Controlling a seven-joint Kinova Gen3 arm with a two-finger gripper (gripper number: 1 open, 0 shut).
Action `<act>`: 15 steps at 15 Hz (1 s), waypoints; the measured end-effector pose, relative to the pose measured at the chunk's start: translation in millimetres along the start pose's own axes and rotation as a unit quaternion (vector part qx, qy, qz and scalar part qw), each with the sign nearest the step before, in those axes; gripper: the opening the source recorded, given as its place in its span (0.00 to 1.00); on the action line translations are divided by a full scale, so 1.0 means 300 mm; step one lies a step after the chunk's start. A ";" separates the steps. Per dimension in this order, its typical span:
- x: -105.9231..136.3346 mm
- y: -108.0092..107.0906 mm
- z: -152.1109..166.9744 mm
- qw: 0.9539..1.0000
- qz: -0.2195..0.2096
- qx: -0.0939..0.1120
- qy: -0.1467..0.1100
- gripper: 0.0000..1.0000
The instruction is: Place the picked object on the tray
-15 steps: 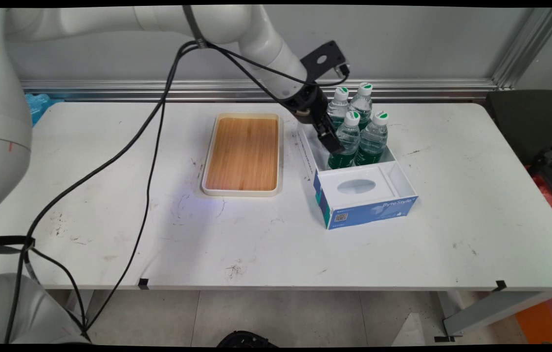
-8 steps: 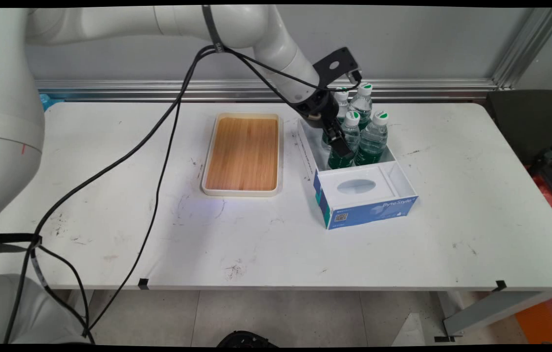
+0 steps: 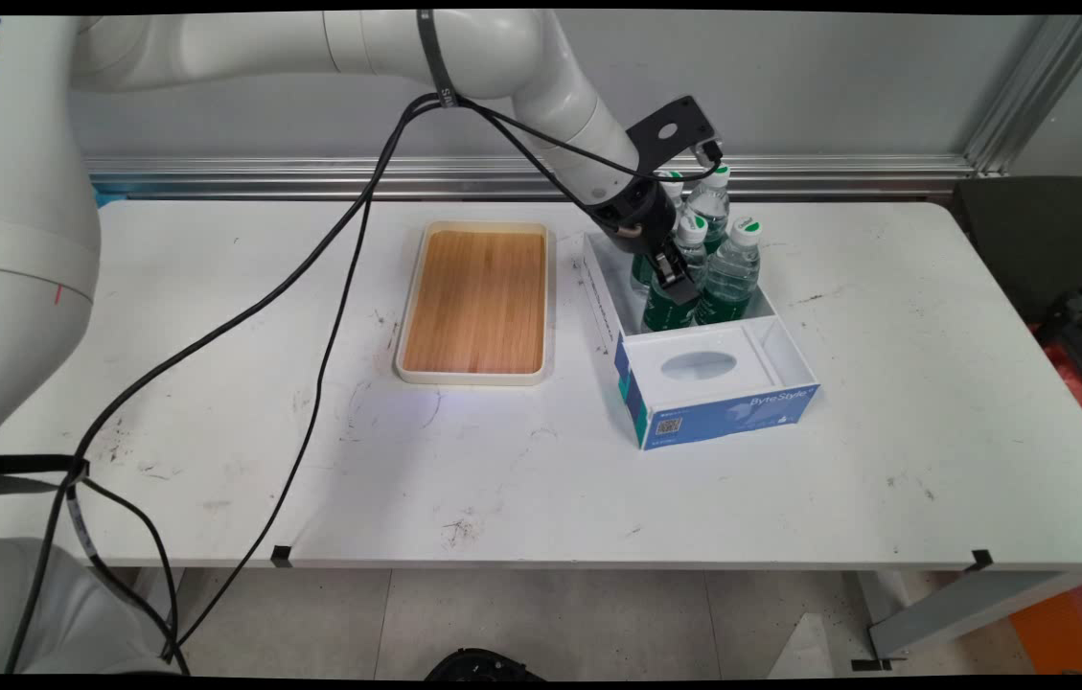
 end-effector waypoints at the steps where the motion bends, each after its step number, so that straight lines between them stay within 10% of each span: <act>1: -0.002 -0.001 -0.004 1.000 -0.001 0.000 -0.001 0.00; 15: 0.029 0.005 -0.340 0.999 0.015 0.013 0.036 0.00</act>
